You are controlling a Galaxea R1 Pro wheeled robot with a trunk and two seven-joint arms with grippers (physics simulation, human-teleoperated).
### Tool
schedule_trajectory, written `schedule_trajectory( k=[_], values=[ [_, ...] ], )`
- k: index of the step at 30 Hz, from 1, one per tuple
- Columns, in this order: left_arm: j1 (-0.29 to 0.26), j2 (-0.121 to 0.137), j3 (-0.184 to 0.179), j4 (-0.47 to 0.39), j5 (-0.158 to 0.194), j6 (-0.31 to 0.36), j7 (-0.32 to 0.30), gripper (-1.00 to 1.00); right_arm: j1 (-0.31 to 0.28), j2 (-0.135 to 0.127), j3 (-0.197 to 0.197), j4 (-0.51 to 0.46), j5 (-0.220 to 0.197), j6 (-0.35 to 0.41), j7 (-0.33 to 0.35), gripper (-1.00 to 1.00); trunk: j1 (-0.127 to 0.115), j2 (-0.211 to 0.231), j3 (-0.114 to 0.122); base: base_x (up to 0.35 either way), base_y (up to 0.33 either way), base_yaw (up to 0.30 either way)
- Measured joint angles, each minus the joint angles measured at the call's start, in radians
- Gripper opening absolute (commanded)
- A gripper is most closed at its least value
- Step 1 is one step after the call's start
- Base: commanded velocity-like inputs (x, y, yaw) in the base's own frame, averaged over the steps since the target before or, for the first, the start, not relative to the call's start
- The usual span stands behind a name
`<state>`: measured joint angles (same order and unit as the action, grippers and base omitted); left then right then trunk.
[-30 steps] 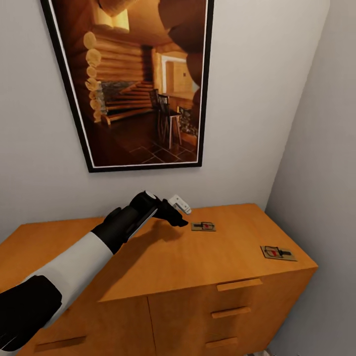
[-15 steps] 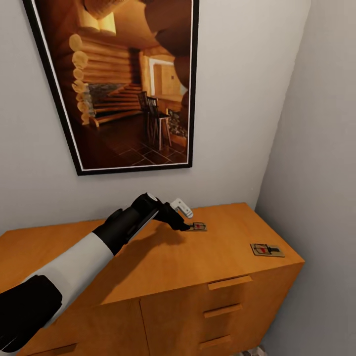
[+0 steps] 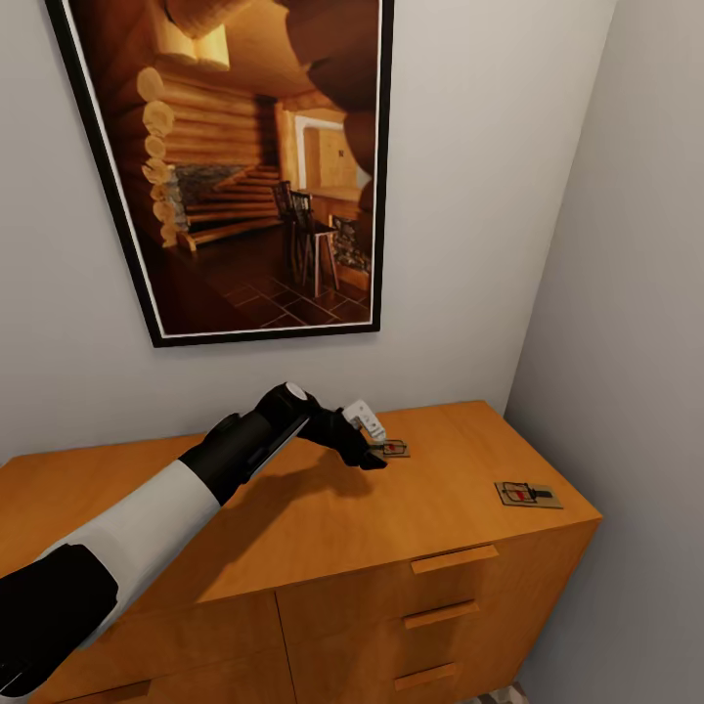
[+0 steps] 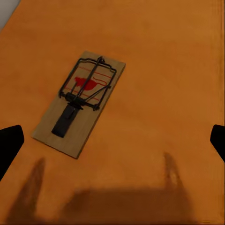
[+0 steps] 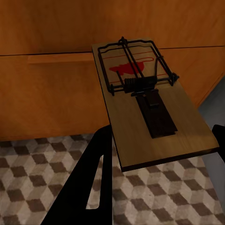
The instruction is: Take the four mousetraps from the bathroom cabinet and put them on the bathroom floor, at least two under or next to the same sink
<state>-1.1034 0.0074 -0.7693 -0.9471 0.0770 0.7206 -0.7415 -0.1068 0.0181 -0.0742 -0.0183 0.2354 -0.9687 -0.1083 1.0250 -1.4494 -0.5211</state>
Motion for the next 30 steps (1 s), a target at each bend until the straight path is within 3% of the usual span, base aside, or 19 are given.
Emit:
schedule_trajectory(
  k=[8,20,30],
  values=[
    [0.000,0.010,-0.001,0.000,-0.003,-0.010,-0.024,1.00,0.000,0.000,0.000,0.001,0.001,0.000,0.000,-1.00,0.000,0.000,0.000,0.000,0.000,0.000],
    [0.000,0.022,-0.002,-0.005,-0.047,-0.009,-0.022,1.00,0.000,-0.001,0.000,0.001,0.001,0.000,0.000,-1.00,0.000,0.000,0.000,0.000,0.000,0.000],
    [0.000,0.036,-0.002,-0.007,-0.055,-0.009,-0.022,1.00,0.000,-0.001,0.000,0.001,0.001,0.000,0.000,-1.00,0.000,0.000,-0.006,0.000,0.000,0.000]
  ],
)
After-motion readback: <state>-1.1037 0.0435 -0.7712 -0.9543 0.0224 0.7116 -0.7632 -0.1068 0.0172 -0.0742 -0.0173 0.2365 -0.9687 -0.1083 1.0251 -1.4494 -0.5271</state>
